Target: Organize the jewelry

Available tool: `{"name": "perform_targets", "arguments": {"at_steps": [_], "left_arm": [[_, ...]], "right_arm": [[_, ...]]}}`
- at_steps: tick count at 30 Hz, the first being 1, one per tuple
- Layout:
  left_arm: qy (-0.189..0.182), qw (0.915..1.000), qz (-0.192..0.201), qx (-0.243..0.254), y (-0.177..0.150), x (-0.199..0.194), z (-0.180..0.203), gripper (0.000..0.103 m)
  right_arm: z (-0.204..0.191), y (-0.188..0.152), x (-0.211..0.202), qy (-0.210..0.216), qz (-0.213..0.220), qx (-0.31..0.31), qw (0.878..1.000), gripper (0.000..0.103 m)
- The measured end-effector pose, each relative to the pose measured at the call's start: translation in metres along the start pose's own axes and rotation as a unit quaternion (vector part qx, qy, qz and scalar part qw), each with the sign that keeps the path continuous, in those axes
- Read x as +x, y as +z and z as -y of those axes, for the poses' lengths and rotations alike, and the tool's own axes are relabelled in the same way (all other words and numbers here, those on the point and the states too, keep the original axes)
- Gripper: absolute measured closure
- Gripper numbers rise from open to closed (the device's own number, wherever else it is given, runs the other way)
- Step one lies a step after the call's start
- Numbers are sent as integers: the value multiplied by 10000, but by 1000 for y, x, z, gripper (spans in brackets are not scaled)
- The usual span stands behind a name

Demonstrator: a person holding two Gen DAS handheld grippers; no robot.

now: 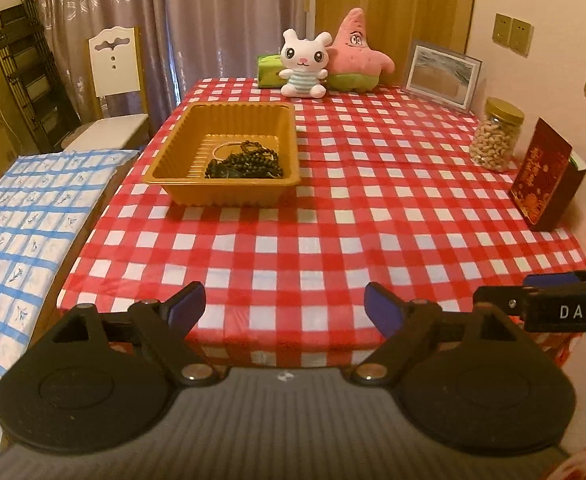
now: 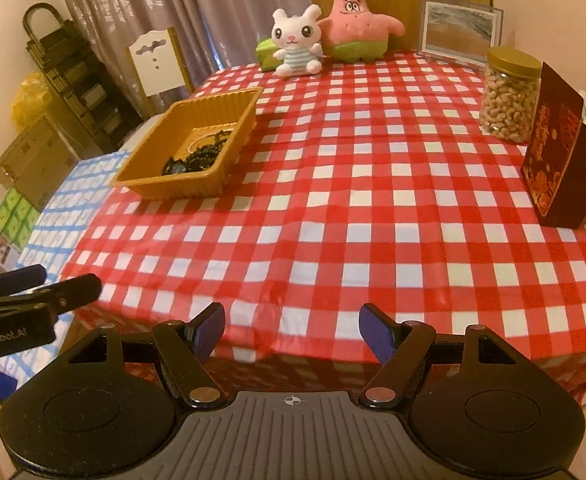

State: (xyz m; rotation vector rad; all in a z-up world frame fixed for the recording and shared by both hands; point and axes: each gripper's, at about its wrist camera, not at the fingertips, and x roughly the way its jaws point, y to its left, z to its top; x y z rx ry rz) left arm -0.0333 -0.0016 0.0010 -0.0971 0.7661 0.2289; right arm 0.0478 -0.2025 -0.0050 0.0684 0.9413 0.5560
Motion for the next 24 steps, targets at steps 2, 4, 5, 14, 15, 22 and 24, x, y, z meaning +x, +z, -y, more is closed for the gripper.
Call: {"name": "perform_targets", "arguments": {"at_steps": [2,4,5,14,15,22,24], "left_arm": [[-56,10000,3,30,-3,-6,6,18],[-28,10000,-6,82,-5,-9,10,18],[-2,9999,12,124,-5,-10,12,18],[-160,9994,81,297,0,-11,20,18],[-167,9994,83,304,1,-11,20,18],[-234,9990,54,365,3,-8,20,18],[-230,9990,60,366,3,-8,20,18]], "right_arm": [[-1,-2,-7,26,40,-22,10000,29],[-2,-3,-14,17,100,-56,9999,29],[-2,-4,-17,5,134,-77,9999,29],[0,-6,-21,-89,134,-9,9999,29],[1,-6,-21,-99,122,14,9999,29],[0,-5,-21,-154,134,78,9998,29],[0,-5,-21,-158,135,73,9998,29]]}}
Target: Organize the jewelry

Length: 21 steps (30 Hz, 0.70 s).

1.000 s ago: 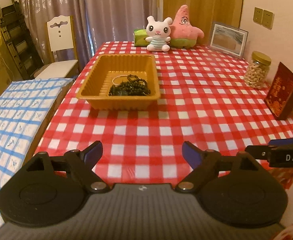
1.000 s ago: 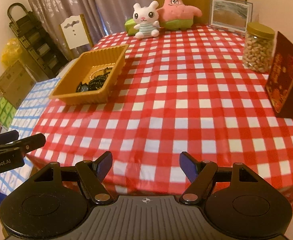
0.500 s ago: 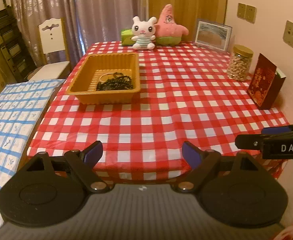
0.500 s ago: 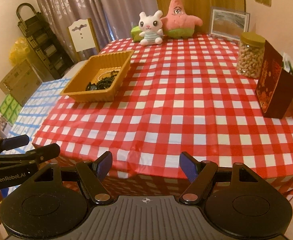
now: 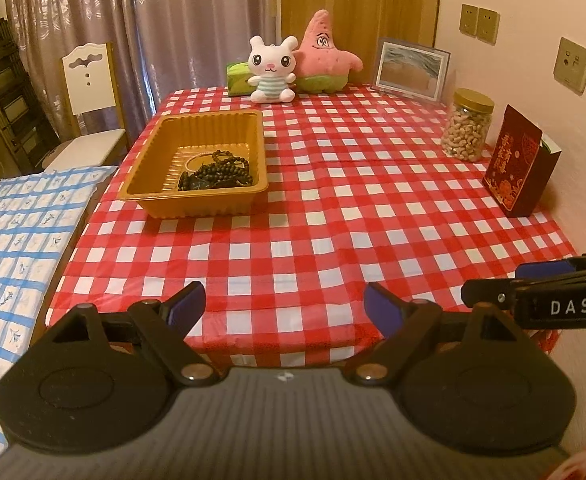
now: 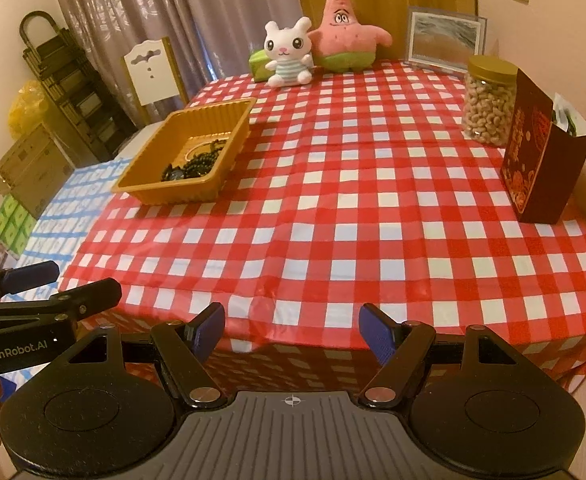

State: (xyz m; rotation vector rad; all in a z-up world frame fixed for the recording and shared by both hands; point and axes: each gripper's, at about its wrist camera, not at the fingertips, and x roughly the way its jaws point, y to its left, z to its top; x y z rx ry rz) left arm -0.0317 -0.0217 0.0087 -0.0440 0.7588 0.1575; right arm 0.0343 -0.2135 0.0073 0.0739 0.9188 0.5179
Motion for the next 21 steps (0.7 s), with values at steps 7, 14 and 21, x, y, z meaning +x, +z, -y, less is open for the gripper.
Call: {"name": "perform_targets", "arguments": {"at_steps": [7,14,21], "left_arm": [[-19,10000,-15,-4,1,1,0,18],[-22,10000,-14,-5,1,1,0,18],[-35,10000,18,5,2,3,5,18]], "right_arm": [[0,0,0,0,0,1,10000,29],[0,0,0,1,3,-4,10000,29],[2,1,2,2,-8,-2,10000,29]]}}
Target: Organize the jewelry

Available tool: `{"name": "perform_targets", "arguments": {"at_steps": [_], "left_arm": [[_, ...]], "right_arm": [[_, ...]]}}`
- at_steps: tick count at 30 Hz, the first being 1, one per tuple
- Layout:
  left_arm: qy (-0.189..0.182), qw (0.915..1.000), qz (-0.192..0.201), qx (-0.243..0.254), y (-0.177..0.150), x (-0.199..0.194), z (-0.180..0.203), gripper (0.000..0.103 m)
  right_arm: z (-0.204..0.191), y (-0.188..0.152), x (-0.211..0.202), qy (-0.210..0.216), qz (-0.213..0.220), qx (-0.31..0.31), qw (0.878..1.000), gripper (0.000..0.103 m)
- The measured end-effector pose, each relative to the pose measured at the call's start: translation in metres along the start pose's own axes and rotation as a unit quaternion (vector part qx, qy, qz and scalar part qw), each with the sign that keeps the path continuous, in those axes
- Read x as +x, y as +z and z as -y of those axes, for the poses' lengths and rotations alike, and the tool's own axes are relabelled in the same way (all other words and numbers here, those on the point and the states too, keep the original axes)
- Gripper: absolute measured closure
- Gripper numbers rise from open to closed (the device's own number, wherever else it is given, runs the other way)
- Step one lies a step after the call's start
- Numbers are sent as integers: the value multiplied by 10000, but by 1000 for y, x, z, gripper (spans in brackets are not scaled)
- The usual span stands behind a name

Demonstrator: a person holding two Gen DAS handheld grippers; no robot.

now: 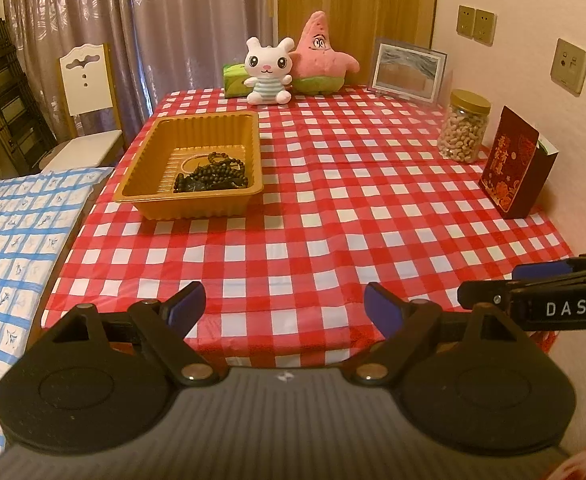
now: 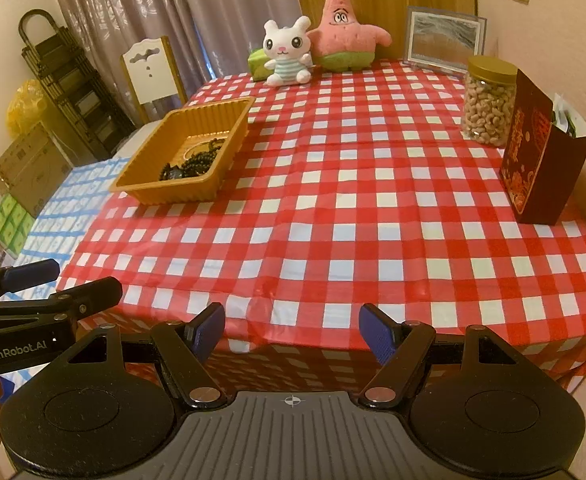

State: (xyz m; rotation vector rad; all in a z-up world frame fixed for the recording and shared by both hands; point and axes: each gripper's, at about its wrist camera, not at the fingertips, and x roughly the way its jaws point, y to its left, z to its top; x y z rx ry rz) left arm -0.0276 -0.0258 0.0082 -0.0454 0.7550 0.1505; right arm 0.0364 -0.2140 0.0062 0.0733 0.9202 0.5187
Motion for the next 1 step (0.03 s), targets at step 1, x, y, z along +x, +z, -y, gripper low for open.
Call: {"name": "perform_targets", "arguments": {"at_steps": [1], "left_arm": [[-4,10000,0,2,0,0,0,18]], "right_arm": [[0,0,0,-4,-5,3,10000,29]]}}
